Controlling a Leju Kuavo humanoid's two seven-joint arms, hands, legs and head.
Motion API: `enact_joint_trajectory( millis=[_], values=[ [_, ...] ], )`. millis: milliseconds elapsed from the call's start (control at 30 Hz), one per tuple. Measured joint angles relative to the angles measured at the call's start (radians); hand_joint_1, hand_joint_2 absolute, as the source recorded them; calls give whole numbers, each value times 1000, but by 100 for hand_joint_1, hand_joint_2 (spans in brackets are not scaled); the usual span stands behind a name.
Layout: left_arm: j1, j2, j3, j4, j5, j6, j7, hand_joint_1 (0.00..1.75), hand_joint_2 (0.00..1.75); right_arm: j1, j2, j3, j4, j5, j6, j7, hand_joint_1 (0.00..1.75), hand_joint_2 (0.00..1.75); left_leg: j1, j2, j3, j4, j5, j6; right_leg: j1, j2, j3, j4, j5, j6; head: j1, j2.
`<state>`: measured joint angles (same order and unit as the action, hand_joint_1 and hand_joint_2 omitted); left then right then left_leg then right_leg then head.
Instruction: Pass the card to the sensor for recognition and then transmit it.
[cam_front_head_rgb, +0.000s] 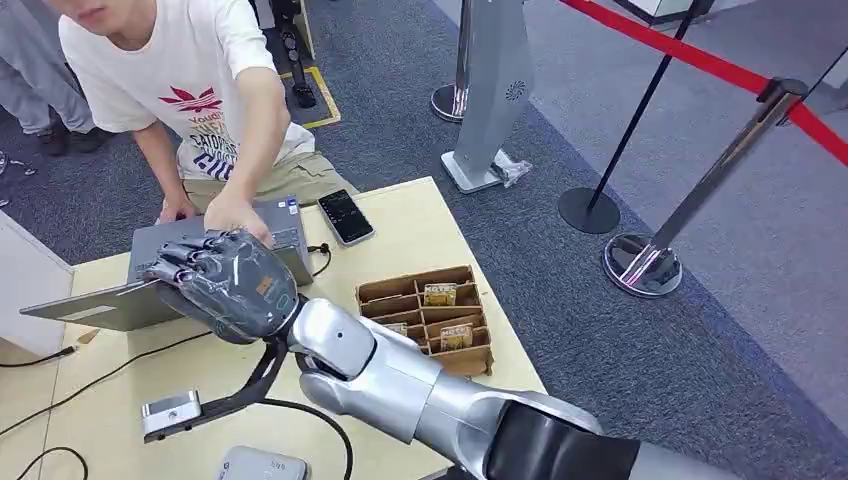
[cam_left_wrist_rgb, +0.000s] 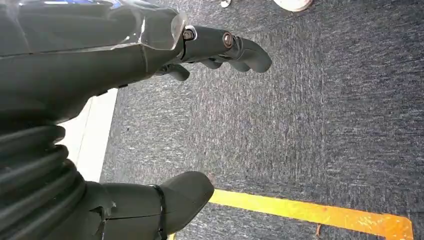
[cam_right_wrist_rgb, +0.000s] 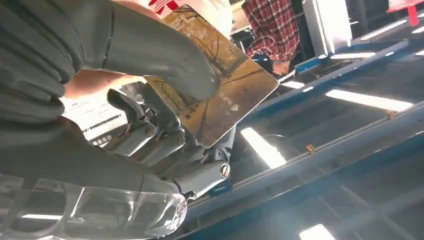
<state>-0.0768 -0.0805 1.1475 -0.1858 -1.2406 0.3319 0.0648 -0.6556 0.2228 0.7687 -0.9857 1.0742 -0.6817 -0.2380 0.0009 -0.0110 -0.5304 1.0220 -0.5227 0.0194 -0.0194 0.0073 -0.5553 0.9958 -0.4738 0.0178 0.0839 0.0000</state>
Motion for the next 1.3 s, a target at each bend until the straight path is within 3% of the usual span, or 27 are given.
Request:
enact_joint_trajectory(
  millis=[167, 367, 500, 600, 800, 933, 1067, 1167, 1300],
  values=[
    [0, 0, 0, 0, 0, 0, 4, 0, 175, 0, 0, 1, 0, -40, 0, -13, 175, 175, 0, 0, 0, 0, 0, 0, 0, 0, 0, 0, 0, 0, 0, 0],
    [0, 0, 0, 0, 3, 0, 4, 0, 175, 2, -3, 26, -26, -227, 18, -47, 175, 175, 0, 0, 0, 0, 0, 0, 0, 0, 0, 0, 0, 0, 0, 0],
    [0, 0, 0, 0, 8, 0, 4, 0, 175, 17, -10, 56, -121, -427, 118, -73, 175, 175, 0, 0, -1, 0, 0, 0, 0, 0, -1, 0, 0, 0, 0, 0],
    [0, 1, 0, 0, 14, 1, 4, 0, 175, 32, -20, 79, -217, -619, 242, -84, 175, 175, 0, 0, -1, 0, 0, 0, 0, 0, -1, 0, 0, 0, 0, 0],
    [0, 3, 0, 0, 18, 1, 4, 0, 175, 42, -34, 101, -307, -681, 289, -87, 175, 175, 0, 0, -2, 0, 0, 0, 0, 0, -2, 0, 0, 0, 0, 0],
    [0, 4, 0, 0, 23, 0, 4, 0, 175, 53, -51, 120, -367, -868, 430, -97, 175, 175, 0, 0, -2, 0, 0, 0, 0, 0, -1, 0, 0, 0, 0, 0],
    [0, 6, 0, 0, 26, 0, 4, 0, 175, 63, -69, 155, -406, -968, 533, -81, 175, 175, 0, 0, -2, 0, 0, 0, 0, 0, -2, 0, 0, 0, 0, 0],
    [0, 8, 0, 0, 27, 0, 0, 0, 175, 71, -83, 220, -406, -1041, 651, -67, 175, 175, 0, 0, -2, 0, 0, 0, 0, 0, -2, 0, 0, 0, 0, 0],
    [0, 8, 0, 0, 28, 0, -3, 0, 175, 86, -95, 309, -370, -1080, 713, -66, 175, 175, 0, 0, -2, 0, 0, 0, 0, 0, -2, 0, 0, 0, 0, 0]
  ],
)
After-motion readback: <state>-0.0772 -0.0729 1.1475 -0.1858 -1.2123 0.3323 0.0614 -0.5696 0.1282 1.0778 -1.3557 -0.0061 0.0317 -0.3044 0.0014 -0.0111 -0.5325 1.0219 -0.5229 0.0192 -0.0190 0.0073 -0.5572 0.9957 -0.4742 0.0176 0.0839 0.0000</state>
